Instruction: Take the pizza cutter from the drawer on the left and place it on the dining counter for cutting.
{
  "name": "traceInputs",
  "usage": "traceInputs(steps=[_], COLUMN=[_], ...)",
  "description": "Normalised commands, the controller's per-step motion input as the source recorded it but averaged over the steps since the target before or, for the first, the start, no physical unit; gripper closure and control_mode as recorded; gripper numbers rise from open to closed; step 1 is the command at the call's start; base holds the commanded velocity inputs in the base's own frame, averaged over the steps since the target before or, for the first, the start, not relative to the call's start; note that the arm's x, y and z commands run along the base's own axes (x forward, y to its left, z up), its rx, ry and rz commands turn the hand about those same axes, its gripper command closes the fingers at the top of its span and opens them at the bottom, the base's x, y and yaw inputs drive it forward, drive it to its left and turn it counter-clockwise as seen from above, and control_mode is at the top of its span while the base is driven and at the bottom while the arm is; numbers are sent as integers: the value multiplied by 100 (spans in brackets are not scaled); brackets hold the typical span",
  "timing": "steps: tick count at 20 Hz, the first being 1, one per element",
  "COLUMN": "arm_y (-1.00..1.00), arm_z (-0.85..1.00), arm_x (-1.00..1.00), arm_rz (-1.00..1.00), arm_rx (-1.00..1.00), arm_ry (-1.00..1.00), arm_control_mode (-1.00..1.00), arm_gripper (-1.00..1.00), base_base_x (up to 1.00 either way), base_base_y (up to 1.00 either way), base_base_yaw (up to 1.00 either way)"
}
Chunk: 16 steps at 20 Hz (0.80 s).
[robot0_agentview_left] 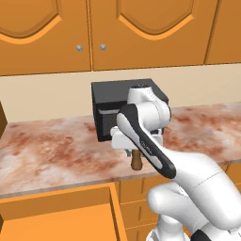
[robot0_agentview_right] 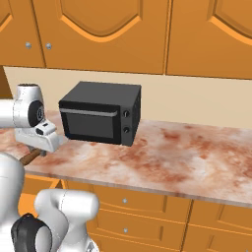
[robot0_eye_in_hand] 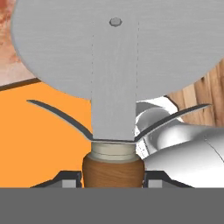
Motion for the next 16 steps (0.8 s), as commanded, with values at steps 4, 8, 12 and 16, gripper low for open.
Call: traceInputs(steps=[4, 8, 12, 16], arm_y=[-73, -65, -56, -42], arm_z=[10, 5, 0, 0], arm_x=[14, 2, 2, 1], arm_rz=[0, 5, 8, 17], arm_rx=[-1, -2, -2, 0], arm_ry=[0, 0, 0, 0], arm_control_mode=[-100, -100, -100, -100], arm_gripper=[100, 100, 100, 100], base_base_x=[0, 0, 0, 0], base_base_y=[0, 0, 0, 0], base_base_yaw=[0, 0, 0, 0])
